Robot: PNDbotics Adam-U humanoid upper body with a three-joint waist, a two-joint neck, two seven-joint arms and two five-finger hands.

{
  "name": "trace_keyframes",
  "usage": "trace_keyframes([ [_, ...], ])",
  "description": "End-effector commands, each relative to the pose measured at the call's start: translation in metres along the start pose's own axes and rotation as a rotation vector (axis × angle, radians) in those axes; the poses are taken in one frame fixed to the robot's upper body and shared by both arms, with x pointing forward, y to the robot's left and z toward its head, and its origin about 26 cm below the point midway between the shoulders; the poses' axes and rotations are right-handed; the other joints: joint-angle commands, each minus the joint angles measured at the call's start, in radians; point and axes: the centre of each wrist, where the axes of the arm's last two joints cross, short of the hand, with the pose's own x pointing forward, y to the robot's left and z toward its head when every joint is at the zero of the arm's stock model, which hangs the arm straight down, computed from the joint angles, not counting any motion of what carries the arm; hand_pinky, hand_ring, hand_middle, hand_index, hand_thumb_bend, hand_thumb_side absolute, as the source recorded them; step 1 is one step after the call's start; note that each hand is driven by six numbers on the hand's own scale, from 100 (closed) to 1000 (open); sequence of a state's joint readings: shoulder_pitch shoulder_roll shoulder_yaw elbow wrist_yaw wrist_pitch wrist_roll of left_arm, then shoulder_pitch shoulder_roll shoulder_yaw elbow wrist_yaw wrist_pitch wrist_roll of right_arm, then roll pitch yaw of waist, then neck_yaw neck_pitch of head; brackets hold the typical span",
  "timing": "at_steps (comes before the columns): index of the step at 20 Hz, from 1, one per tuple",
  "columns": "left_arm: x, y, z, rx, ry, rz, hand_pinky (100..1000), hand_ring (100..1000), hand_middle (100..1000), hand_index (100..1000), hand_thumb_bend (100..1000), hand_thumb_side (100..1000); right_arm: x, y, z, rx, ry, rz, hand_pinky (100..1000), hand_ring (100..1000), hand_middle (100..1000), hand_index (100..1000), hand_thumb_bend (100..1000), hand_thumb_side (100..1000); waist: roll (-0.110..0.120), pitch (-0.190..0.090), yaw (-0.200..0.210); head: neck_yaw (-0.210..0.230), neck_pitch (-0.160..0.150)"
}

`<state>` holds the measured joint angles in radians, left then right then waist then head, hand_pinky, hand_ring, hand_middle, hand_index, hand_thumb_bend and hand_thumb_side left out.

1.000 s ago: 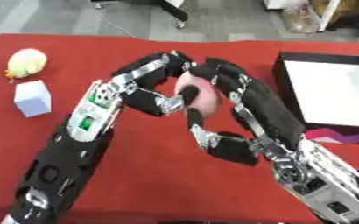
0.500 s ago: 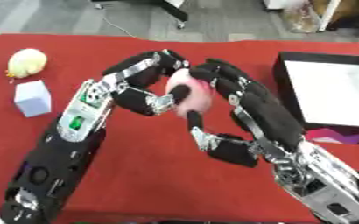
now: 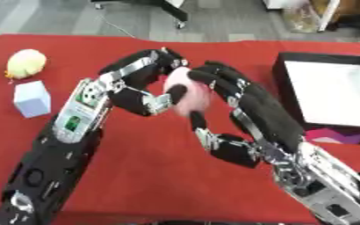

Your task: Pick up the objects with one hand, pass them to the other hand, and then place them into the box on the other side of the table.

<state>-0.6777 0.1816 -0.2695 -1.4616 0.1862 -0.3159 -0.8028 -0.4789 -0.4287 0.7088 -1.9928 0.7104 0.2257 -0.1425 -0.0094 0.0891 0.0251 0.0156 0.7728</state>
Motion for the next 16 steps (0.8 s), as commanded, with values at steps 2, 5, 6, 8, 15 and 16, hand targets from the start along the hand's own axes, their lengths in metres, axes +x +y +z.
trace_keyframes([
  [2,0.0143,0.0094,-0.0051,-0.110,-0.103,-0.107,665,494,413,525,100,334,-0.0008,-0.0041,-0.0008,0.005,0.000,0.021,632,937,827,902,100,100,0.000,-0.012,-0.001,-0.004,-0.003],
  [5,0.0158,0.0090,-0.0067,-0.113,-0.110,-0.102,665,495,413,526,100,336,-0.0010,-0.0041,-0.0007,0.009,0.003,0.025,609,923,795,889,100,100,0.000,-0.012,0.000,-0.005,-0.003],
  [6,0.0162,0.0088,-0.0072,-0.114,-0.112,-0.100,665,495,413,526,100,336,-0.0011,-0.0042,-0.0006,0.010,0.005,0.027,600,918,781,882,100,100,0.001,-0.012,0.000,-0.005,-0.003],
  [8,0.0170,0.0084,-0.0080,-0.116,-0.116,-0.095,665,495,413,526,100,337,-0.0012,-0.0042,-0.0005,0.010,0.009,0.031,582,909,755,867,100,100,0.001,-0.012,0.000,-0.005,-0.003],
  [15,0.0198,0.0071,-0.0125,-0.124,-0.129,-0.081,667,497,415,529,100,336,-0.0015,-0.0059,-0.0021,-0.088,0.040,0.072,380,763,413,509,100,100,0.001,-0.013,0.001,-0.008,-0.003],
  [16,0.0199,0.0068,-0.0135,-0.128,-0.130,-0.080,667,498,416,529,100,335,-0.0010,-0.0057,-0.0022,-0.110,0.047,0.078,363,748,386,472,100,100,0.001,-0.013,0.002,-0.008,-0.003],
])
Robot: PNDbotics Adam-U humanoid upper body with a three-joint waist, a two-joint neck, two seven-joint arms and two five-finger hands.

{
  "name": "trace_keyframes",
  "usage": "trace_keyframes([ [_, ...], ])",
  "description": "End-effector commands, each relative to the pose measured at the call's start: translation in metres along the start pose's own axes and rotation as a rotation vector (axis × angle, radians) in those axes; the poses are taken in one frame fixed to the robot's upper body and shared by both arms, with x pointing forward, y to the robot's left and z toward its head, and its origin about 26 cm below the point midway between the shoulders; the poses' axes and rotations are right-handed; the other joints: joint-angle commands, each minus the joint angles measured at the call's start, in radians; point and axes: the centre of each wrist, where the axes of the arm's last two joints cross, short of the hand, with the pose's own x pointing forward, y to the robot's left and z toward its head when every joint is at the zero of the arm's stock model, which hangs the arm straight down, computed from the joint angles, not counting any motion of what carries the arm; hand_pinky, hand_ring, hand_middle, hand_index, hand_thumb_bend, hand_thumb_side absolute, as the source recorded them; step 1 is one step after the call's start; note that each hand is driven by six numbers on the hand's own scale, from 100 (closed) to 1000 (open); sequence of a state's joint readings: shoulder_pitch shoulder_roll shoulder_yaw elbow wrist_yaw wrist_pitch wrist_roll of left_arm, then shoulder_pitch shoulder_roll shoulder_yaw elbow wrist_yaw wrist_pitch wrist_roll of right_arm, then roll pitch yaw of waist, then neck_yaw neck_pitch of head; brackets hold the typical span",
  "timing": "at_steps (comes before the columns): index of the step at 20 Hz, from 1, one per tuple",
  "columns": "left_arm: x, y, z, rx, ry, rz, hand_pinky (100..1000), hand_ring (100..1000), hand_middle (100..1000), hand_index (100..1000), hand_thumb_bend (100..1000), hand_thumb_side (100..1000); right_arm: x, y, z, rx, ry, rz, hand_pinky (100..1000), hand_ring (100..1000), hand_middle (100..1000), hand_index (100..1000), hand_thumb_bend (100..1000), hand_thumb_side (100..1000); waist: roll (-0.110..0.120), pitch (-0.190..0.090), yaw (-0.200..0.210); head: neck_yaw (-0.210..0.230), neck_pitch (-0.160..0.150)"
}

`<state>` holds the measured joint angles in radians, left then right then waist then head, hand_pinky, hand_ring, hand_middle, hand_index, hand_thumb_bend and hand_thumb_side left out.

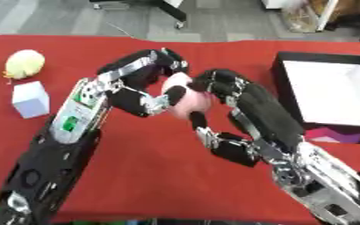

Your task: Pick up the objects with one hand, pass them to the other hand, and then place them into the box on the other side of the table.

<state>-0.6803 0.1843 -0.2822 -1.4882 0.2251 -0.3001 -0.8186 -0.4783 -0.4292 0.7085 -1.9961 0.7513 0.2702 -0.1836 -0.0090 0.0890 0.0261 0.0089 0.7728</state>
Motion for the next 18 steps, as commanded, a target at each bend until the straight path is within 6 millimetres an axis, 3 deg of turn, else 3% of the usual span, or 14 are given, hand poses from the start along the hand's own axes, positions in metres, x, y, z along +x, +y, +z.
trace_keyframes([
  [1,0.013,0.007,-0.009,-0.111,-0.093,-0.100,668,498,416,530,100,333,-0.001,-0.005,-0.003,-0.081,0.021,0.036,336,726,331,406,100,100,0.000,-0.013,0.001,-0.002,-0.003],
  [2,0.013,0.007,-0.010,-0.113,-0.093,-0.101,668,498,416,530,100,333,-0.001,-0.004,-0.003,-0.104,0.031,0.037,331,722,321,395,100,100,0.000,-0.013,0.002,-0.002,-0.003],
  [3,0.012,0.007,-0.011,-0.116,-0.092,-0.102,668,500,426,531,100,330,0.000,-0.004,-0.003,-0.129,0.041,0.035,299,692,261,321,100,130,0.000,-0.013,0.002,-0.002,-0.003],
  [8,0.011,0.007,-0.011,-0.123,-0.086,-0.120,674,514,456,558,100,314,0.001,-0.002,-0.002,-0.204,0.072,0.023,271,657,194,232,100,183,0.000,-0.013,0.003,-0.003,-0.003],
  [12,0.008,0.010,-0.006,-0.118,-0.063,-0.148,694,558,518,640,100,408,0.000,-0.003,-0.002,-0.227,0.089,0.032,273,654,184,206,100,177,0.000,-0.014,0.001,-0.004,-0.003],
  [15,0.006,0.016,0.007,-0.084,-0.031,-0.175,701,589,557,682,100,501,-0.004,-0.005,-0.001,-0.249,0.103,0.045,280,653,184,205,100,171,0.000,-0.014,0.001,-0.008,-0.003],
  [18,0.008,0.030,0.033,0.001,0.017,-0.187,700,599,569,695,100,524,-0.013,-0.010,0.001,-0.276,0.134,0.078,283,651,186,207,100,165,-0.001,-0.014,0.003,-0.020,-0.003],
])
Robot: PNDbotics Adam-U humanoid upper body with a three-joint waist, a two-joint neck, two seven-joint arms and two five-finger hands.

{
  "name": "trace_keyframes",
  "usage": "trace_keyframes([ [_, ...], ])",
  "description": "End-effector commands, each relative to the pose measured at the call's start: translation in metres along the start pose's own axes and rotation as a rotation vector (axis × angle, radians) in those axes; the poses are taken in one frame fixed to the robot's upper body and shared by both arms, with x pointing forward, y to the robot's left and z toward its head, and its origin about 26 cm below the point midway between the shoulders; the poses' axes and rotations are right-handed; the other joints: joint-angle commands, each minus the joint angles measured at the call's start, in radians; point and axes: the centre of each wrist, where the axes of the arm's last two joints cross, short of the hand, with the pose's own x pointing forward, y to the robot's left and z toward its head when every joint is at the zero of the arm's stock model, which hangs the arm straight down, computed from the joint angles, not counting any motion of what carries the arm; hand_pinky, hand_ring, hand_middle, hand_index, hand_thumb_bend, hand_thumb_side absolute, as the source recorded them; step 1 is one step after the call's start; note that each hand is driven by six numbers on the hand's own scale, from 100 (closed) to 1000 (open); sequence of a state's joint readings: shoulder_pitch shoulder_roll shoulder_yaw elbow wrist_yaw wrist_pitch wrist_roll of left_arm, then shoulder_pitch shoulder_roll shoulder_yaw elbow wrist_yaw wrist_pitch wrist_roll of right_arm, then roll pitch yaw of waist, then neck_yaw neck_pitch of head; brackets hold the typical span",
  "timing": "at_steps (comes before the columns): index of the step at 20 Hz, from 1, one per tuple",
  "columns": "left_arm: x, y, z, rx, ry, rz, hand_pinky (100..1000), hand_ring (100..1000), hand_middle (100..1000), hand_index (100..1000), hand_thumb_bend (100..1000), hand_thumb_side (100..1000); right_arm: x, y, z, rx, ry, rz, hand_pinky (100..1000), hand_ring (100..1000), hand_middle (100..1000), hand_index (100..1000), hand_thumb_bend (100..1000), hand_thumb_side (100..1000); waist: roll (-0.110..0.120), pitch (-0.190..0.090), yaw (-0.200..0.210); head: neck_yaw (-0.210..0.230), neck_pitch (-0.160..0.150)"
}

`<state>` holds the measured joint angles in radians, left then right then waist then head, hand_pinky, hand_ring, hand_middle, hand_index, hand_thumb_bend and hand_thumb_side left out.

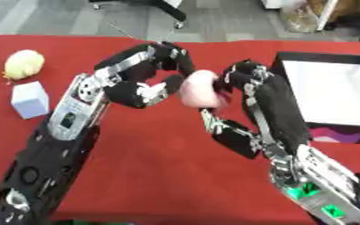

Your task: Pick up the objects with one hand, pass them to the other hand, and then place them into the box on the other side of the table.

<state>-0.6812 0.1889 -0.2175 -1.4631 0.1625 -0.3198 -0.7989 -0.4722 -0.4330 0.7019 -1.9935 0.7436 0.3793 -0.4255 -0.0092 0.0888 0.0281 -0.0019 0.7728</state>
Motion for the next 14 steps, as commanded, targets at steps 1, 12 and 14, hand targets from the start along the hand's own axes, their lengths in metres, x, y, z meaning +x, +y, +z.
trace_keyframes([
  [1,0.009,0.025,0.025,-0.031,-0.023,-0.129,699,604,573,699,100,527,-0.014,-0.012,-0.003,-0.051,0.026,0.061,286,650,187,208,100,159,-0.001,-0.014,0.002,-0.015,-0.003],
  [12,0.050,0.048,0.136,0.389,0.127,-0.090,687,603,573,693,100,573,-0.086,-0.061,0.016,-0.166,0.412,0.339,277,684,177,207,100,203,0.002,-0.005,0.027,-0.216,-0.003],
  [14,0.058,0.042,0.146,0.431,0.140,-0.094,687,603,573,693,100,576,-0.097,-0.074,0.018,-0.177,0.550,0.368,270,700,174,207,100,231,0.005,-0.003,0.036,-0.241,-0.003],
])
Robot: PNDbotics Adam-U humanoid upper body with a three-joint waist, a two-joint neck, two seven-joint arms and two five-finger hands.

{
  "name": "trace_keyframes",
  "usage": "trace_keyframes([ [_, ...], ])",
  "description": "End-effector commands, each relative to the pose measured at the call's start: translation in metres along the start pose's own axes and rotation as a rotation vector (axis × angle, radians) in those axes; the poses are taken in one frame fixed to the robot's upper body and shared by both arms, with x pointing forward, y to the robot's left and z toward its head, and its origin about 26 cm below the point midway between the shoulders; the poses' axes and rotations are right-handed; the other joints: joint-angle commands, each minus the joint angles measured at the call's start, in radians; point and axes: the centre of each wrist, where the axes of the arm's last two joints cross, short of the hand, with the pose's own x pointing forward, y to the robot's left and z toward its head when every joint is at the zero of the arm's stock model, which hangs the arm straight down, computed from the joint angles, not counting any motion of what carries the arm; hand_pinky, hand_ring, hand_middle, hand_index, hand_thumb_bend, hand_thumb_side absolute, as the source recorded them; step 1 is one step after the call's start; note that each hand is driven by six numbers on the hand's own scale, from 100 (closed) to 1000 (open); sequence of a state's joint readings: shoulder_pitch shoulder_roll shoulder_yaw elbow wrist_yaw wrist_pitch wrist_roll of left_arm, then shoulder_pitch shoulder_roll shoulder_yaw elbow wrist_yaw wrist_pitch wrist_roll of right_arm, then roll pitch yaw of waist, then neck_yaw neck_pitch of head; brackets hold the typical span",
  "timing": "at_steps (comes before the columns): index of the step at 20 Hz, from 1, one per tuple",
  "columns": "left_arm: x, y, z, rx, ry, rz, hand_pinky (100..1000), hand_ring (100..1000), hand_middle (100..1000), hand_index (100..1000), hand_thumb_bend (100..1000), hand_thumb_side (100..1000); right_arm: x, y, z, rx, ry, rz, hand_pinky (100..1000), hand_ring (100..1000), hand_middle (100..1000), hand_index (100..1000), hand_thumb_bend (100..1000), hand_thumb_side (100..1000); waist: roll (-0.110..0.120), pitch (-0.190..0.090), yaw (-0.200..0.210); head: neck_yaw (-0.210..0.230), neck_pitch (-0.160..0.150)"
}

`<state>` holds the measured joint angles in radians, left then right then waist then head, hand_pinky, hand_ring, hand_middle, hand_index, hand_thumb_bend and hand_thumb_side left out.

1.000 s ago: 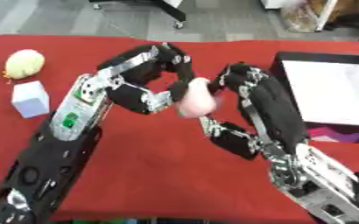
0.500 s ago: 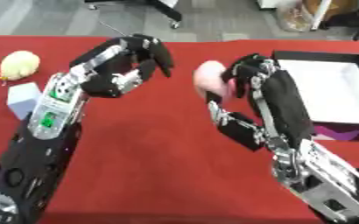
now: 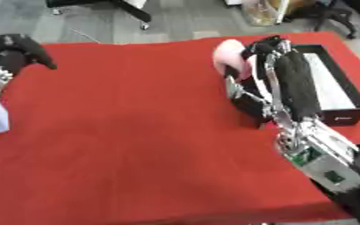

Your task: Pick up the objects with one hand, pass them to the other hand, and then place them into the box on the other side of the table.

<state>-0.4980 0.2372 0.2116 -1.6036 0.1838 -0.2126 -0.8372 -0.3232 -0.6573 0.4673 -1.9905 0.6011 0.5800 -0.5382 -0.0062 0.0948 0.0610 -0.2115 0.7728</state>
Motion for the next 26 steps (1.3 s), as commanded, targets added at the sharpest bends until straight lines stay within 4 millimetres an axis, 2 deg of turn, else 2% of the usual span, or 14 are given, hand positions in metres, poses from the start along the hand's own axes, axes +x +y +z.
trace_keyframes([
  [1,0.024,0.011,0.012,0.053,-0.008,-0.056,687,603,573,693,100,583,-0.021,-0.023,-0.015,-0.085,0.225,0.096,272,708,173,209,100,248,0.004,-0.008,0.008,-0.043,-0.003],
  [3,0.030,0.008,0.019,0.082,-0.007,-0.057,688,603,574,693,100,582,-0.032,-0.034,-0.022,-0.092,0.374,0.102,271,721,170,208,100,272,0.008,-0.007,0.019,-0.068,-0.003],
  [5,0.035,0.005,0.023,0.106,-0.018,-0.058,688,603,573,693,100,580,-0.050,-0.037,-0.031,-0.104,0.509,0.084,276,729,171,210,100,266,0.012,-0.005,0.028,-0.087,-0.003],
  [9,0.044,0.000,0.026,0.145,-0.034,-0.049,688,603,573,692,100,584,-0.116,-0.027,-0.063,-0.095,0.786,0.146,302,750,210,261,100,247,0.018,0.001,0.050,-0.122,-0.003],
  [11,0.048,-0.002,0.027,0.153,-0.038,-0.046,688,603,573,692,100,585,-0.148,-0.022,-0.071,-0.091,0.896,0.194,316,757,234,288,100,236,0.018,0.006,0.061,-0.136,-0.003],
  [13,0.051,-0.003,0.026,0.155,-0.043,-0.046,688,603,573,692,100,584,-0.172,-0.016,-0.073,-0.081,0.979,0.236,347,776,300,361,100,179,0.018,0.010,0.069,-0.146,-0.003],
  [14,0.052,-0.003,0.026,0.155,-0.046,-0.049,689,604,574,693,100,581,-0.180,-0.012,-0.072,-0.074,1.005,0.255,387,814,419,501,100,104,0.018,0.012,0.072,-0.150,-0.003],
  [15,0.053,-0.003,0.026,0.156,-0.047,-0.052,689,604,574,693,100,581,-0.186,-0.009,-0.070,-0.064,1.024,0.273,430,851,508,622,100,127,0.017,0.013,0.075,-0.152,-0.003],
  [17,0.054,-0.003,0.026,0.157,-0.046,-0.056,689,605,575,693,100,582,-0.194,-0.003,-0.065,-0.042,1.049,0.295,485,897,624,744,100,347,0.017,0.015,0.078,-0.157,-0.003],
  [18,0.054,-0.004,0.027,0.158,-0.045,-0.059,690,605,575,694,100,582,-0.195,-0.001,-0.063,-0.032,1.054,0.300,547,944,736,830,100,527,0.017,0.015,0.078,-0.158,-0.003],
  [19,0.055,-0.003,0.027,0.158,-0.043,-0.061,690,605,575,694,100,581,-0.194,0.000,-0.061,-0.025,1.049,0.305,561,952,754,846,100,556,0.017,0.015,0.079,-0.158,-0.003],
  [20,0.055,-0.003,0.027,0.159,-0.041,-0.064,690,605,575,694,100,582,-0.193,0.001,-0.059,-0.025,1.036,0.314,611,978,800,877,160,625,0.017,0.015,0.078,-0.157,-0.003],
  [22,0.055,-0.003,0.028,0.159,-0.038,-0.069,691,606,576,694,100,579,-0.188,-0.001,-0.057,-0.038,0.993,0.337,654,996,835,899,267,659,0.017,0.014,0.076,-0.153,-0.003],
  [26,0.056,-0.001,0.030,0.162,-0.021,-0.095,693,610,580,696,100,570,-0.168,-0.010,-0.057,-0.093,0.872,0.356,675,1000,855,912,305,638,0.016,0.012,0.071,-0.143,-0.003],
])
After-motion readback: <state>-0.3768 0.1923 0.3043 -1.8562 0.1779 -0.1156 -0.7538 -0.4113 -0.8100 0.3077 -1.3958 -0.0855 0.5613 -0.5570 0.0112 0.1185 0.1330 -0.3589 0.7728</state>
